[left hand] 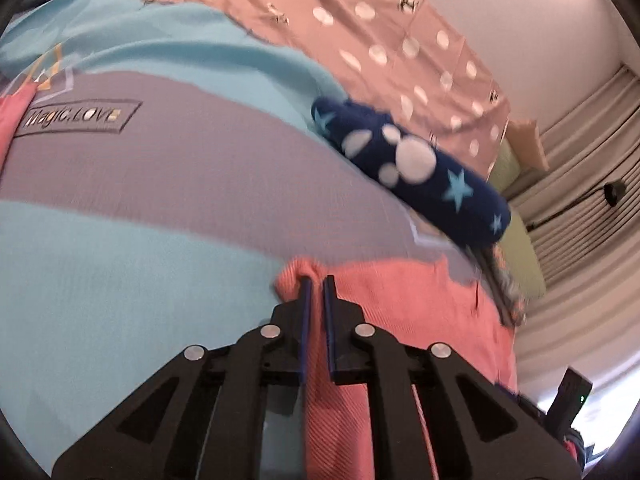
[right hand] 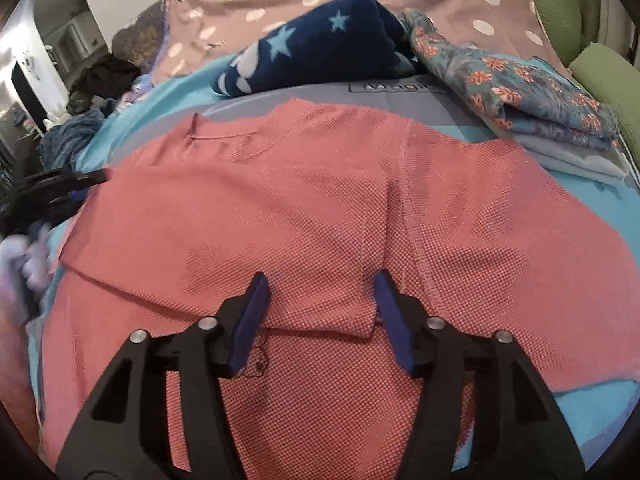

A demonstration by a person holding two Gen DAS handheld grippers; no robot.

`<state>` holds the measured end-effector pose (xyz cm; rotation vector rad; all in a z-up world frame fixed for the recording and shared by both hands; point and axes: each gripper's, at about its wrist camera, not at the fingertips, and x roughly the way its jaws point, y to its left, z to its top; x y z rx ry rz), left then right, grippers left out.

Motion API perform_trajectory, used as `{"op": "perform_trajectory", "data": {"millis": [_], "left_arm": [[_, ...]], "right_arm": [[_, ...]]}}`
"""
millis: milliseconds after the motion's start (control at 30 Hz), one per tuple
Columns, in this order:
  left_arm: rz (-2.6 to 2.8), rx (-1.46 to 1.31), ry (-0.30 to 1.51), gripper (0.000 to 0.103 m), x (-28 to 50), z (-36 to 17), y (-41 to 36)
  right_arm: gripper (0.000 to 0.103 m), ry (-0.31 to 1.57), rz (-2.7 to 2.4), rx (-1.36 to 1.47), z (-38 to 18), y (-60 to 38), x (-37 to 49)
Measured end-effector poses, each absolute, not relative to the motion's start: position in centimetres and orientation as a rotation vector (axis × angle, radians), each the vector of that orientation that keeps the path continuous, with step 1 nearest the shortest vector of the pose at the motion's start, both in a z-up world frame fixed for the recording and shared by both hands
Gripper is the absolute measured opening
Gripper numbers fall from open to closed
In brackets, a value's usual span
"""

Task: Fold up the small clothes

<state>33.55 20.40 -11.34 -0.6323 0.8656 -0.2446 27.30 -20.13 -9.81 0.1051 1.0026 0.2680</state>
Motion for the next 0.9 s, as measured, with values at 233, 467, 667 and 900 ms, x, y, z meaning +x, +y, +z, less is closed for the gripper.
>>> {"op": "perform_trajectory", "data": {"millis": [233, 467, 667, 900], "left_arm": [[-0.132, -0.491, 0.824, 0.005, 29.4, -9.6, 21.4], [-0.201, -0.267, 0.932, 0.021, 23.0, -8.6, 17.7], [-0.057, -0.161, 0.908, 0.023, 18.9, -7.6, 16.8], [-0.080, -0.159, 0.766, 0.030, 15.0, -1.5, 14.2]], "right_arm": [[0.057, 0.971, 0.249, 0.227, -8.4, -24.1, 24.5], [0.060, 0.861, 0.028, 0.496, -7.7, -35.5, 17.0], [0.061, 0.830, -0.333, 0.993, -11.9, -51.6, 11.3], [0.062, 0.715, -0.444, 1.214, -15.6, -59.1, 10.3]]}}
